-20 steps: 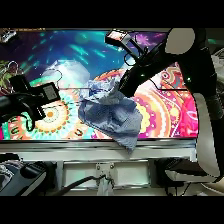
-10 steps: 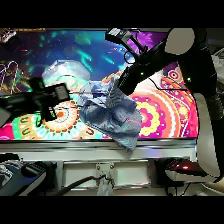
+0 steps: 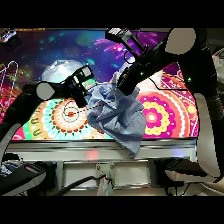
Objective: Fold the clothes and pants, and hang the long-sleeved shirts on hangers.
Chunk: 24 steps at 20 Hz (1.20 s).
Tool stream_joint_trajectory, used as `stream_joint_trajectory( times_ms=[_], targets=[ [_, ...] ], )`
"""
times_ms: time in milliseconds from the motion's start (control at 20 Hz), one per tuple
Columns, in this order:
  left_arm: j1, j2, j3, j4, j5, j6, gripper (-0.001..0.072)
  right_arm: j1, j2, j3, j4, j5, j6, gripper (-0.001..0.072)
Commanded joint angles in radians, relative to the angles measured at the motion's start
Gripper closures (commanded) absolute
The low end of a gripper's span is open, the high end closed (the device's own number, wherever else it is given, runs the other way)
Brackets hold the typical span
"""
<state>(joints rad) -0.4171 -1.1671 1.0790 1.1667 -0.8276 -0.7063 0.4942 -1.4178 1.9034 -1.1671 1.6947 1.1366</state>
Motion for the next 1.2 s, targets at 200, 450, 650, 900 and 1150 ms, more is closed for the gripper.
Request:
stream_joint_trajectory(
  times_ms=[200,450,650,900,1150],
  targets=[
    [0.105,-0.037,0.000,0.035,0.089,-0.197,0.0699,0.001,0.001,0.000,-0.004,-0.021,0.003,0.0688],
    [0.158,0.055,0.000,0.113,0.006,-0.196,0.0699,0.001,0.000,0.000,-0.024,-0.062,0.002,0.0688],
    [0.148,0.123,0.001,0.151,0.019,-0.197,0.0699,0.001,-0.001,0.000,-0.014,-0.065,0.002,0.0688],
    [0.122,0.032,0.001,-0.042,0.185,-0.272,0.0700,0.056,0.006,0.000,0.123,-0.069,-0.014,0.0688],
    [0.056,-0.070,0.001,-0.463,0.414,0.025,0.0699,0.124,0.006,0.000,0.152,-0.170,-0.030,0.0691]
  ],
)
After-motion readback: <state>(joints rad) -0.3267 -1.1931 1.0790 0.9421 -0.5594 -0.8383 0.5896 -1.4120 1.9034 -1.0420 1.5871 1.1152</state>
